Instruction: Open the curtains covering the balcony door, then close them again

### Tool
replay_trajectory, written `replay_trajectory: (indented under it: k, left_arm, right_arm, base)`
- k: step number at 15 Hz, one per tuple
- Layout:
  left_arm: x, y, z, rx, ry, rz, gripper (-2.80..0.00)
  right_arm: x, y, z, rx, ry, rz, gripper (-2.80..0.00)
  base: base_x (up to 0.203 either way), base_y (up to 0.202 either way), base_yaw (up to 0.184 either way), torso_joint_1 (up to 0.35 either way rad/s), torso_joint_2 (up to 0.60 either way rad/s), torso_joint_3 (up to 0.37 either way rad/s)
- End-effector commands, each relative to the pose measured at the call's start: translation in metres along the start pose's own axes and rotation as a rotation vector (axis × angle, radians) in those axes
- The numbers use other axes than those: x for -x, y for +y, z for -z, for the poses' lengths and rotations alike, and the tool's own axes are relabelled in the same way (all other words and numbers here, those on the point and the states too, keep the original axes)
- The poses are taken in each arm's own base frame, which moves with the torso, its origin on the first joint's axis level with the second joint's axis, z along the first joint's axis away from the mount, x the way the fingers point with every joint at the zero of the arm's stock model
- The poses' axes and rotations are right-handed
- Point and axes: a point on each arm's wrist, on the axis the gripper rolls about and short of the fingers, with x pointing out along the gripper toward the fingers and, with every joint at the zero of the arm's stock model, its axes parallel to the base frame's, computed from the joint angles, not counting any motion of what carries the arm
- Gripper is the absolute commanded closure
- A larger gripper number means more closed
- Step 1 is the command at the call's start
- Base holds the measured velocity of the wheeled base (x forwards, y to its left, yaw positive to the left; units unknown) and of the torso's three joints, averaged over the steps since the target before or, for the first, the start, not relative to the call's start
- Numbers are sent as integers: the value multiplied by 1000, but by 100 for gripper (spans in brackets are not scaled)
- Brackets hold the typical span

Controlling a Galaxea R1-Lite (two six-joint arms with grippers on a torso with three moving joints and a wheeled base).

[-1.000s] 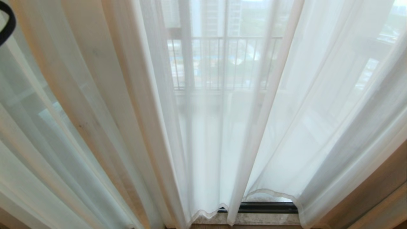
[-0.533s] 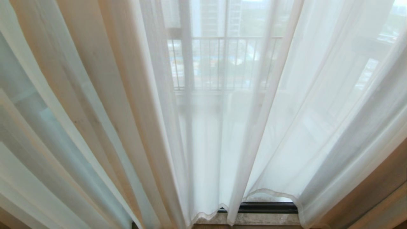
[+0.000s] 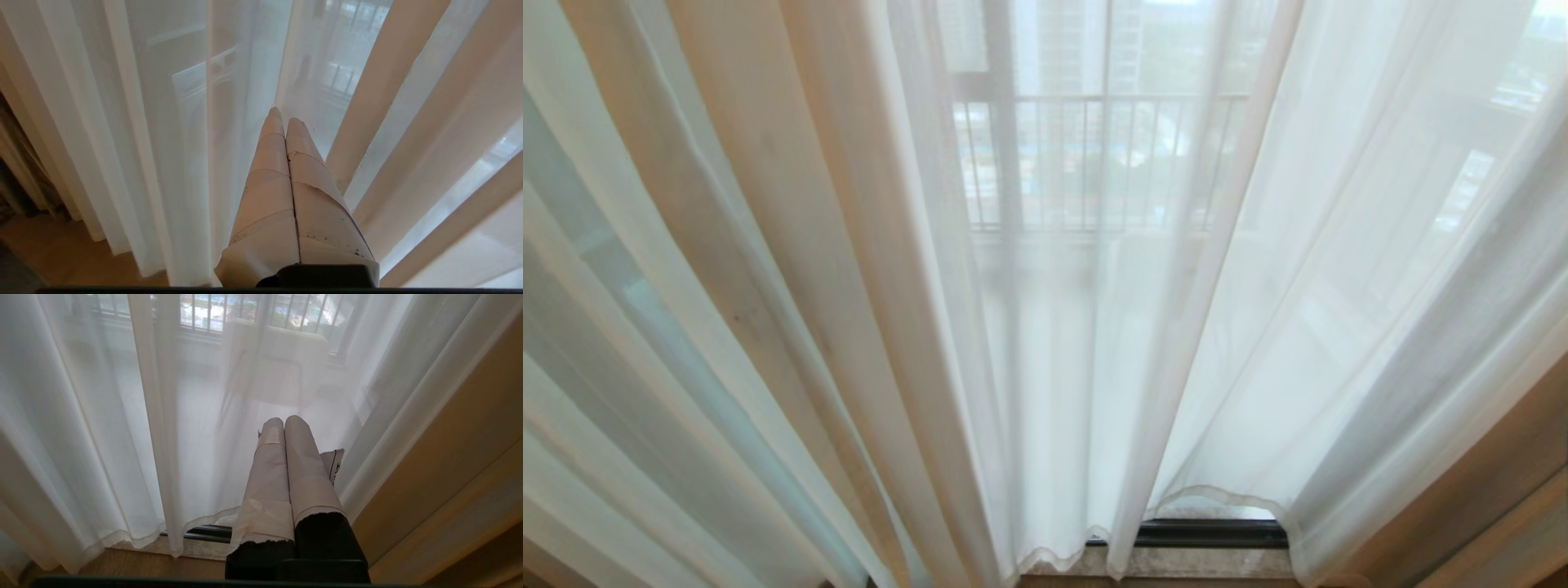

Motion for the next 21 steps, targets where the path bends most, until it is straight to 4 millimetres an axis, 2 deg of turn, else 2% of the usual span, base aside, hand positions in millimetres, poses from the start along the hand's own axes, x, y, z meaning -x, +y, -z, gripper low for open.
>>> replay_trajectory:
  k: [1, 5, 11, 15, 18, 21]
  left_arm:
    - [20, 16, 18, -11, -12, -1, 0]
    - [39, 31, 61, -71, 27, 34, 0]
    - [79, 50, 95, -107, -35, 215, 0]
    - [84, 56, 123, -161, 13, 261, 0]
    - [99, 67, 150, -207, -70, 342, 0]
    - [95, 67, 176, -300, -37, 392, 0]
  right_arm:
    - [0, 0, 0, 2, -1, 0, 0]
    - [0, 0, 0, 2, -1, 0, 0]
    - [0, 0, 0, 3, 0, 0, 0]
    - [0, 0, 0, 2, 1, 0, 0]
    - [0, 0, 0, 2, 1, 0, 0]
    - [0, 0, 0, 2, 1, 0, 0]
  base:
    - [0, 0, 0, 0, 0, 0]
    - [0, 0, 0, 0, 0, 0]
    - [0, 0, 0, 0, 0, 0]
    - [0, 0, 0, 0, 0, 0]
    - [0, 0, 0, 0, 0, 0]
    - [0, 0, 0, 0, 0, 0]
